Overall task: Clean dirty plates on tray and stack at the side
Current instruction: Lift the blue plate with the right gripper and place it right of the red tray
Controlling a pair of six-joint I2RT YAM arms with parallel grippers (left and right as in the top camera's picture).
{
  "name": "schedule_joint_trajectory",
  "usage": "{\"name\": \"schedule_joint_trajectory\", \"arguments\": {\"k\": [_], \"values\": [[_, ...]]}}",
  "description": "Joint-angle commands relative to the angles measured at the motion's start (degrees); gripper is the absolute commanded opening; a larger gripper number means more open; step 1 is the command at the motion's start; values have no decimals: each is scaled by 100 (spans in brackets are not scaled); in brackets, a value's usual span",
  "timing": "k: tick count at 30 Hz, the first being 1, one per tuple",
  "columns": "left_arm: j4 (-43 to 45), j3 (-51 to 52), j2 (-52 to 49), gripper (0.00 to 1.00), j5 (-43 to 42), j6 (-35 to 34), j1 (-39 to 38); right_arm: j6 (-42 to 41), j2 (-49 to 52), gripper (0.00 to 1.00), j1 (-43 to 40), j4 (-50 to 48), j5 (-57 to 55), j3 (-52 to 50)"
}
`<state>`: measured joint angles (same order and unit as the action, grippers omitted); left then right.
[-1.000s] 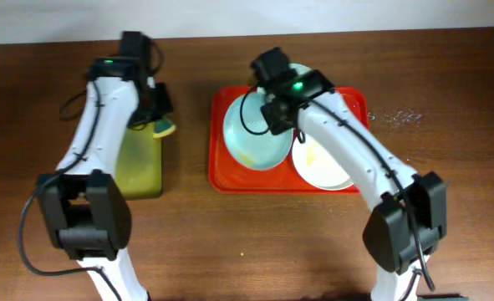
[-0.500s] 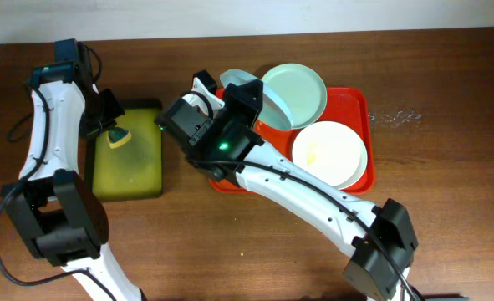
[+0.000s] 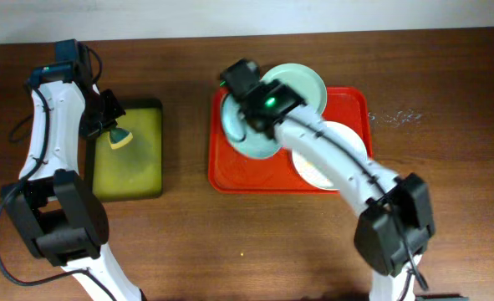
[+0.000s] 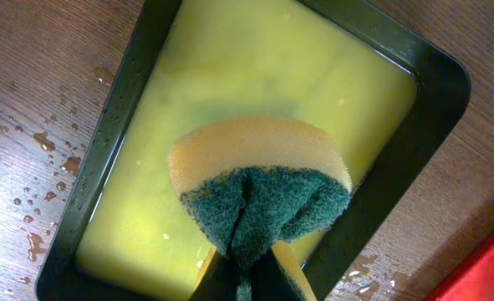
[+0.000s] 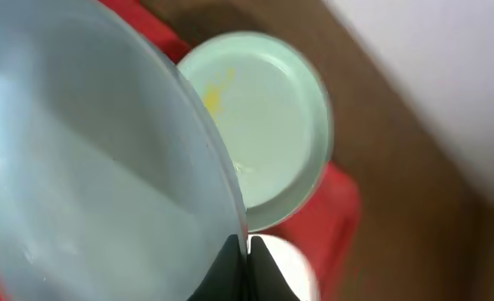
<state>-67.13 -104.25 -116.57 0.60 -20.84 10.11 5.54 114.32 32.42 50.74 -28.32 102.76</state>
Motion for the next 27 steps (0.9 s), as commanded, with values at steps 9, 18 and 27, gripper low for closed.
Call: {"name": "schedule_joint_trajectory", "arguments": {"k": [9,18,27], "values": [[87,-48,66,0,-46,-15,-26,-774,-85,4,-5296,431,4868,-590],[229,-48,22,0,-46,-15,-321,-680,48,31,-5331,48,5683,-614],[227,-48,22,0,-44,-13,-337,-151,55,64,-3624,-1451,4404,-1851]]}}
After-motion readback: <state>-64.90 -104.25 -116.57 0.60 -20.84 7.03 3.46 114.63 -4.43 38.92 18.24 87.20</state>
